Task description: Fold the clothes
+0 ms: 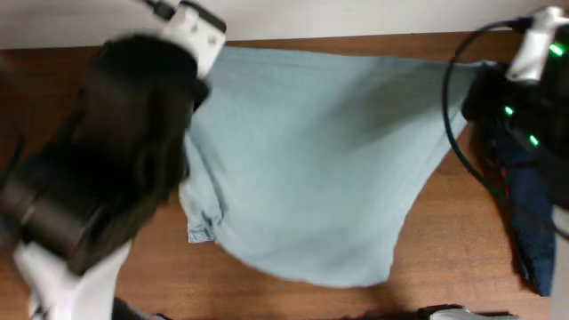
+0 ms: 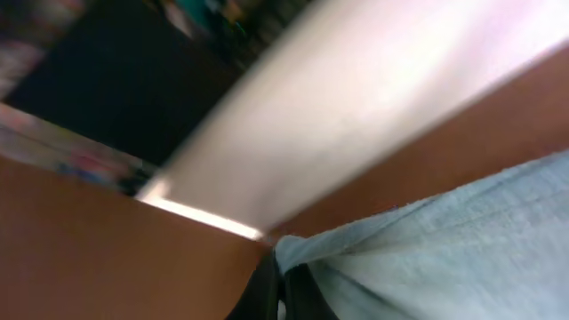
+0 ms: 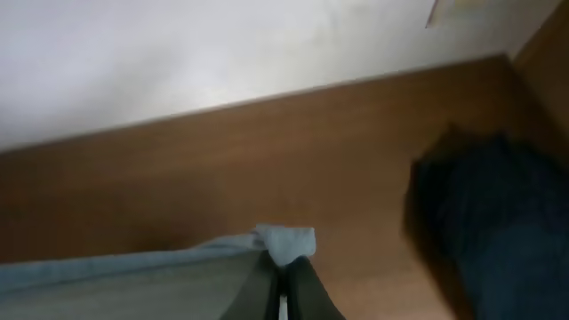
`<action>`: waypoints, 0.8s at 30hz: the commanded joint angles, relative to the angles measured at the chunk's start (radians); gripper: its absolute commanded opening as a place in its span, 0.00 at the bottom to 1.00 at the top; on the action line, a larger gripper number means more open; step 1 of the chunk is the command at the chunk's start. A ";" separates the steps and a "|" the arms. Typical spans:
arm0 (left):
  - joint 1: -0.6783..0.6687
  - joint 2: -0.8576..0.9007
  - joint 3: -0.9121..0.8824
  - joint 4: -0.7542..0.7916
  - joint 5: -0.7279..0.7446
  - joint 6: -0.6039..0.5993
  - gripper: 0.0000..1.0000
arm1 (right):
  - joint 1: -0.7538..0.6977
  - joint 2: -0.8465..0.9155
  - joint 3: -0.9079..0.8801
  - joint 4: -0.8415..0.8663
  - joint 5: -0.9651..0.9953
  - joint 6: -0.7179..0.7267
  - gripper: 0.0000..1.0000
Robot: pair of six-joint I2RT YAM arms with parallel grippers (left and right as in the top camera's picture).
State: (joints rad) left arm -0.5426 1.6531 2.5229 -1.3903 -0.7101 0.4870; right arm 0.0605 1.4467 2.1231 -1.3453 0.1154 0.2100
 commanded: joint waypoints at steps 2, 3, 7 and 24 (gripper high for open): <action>0.205 0.108 -0.083 0.017 0.384 -0.072 0.00 | -0.002 0.045 0.005 -0.024 0.017 0.008 0.04; 0.235 0.138 -0.099 0.021 0.424 -0.072 0.00 | -0.002 0.064 0.005 -0.031 0.017 0.008 0.04; 0.307 0.257 -0.140 0.065 0.505 -0.071 0.00 | -0.002 0.137 0.003 -0.043 0.017 0.008 0.04; 0.332 0.659 -0.148 0.421 0.512 -0.068 0.11 | -0.041 0.559 0.002 0.222 0.084 0.005 0.04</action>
State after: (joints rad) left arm -0.2192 2.2704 2.3726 -1.0035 -0.2081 0.4252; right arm 0.0467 1.9820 2.1220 -1.1706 0.1642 0.2096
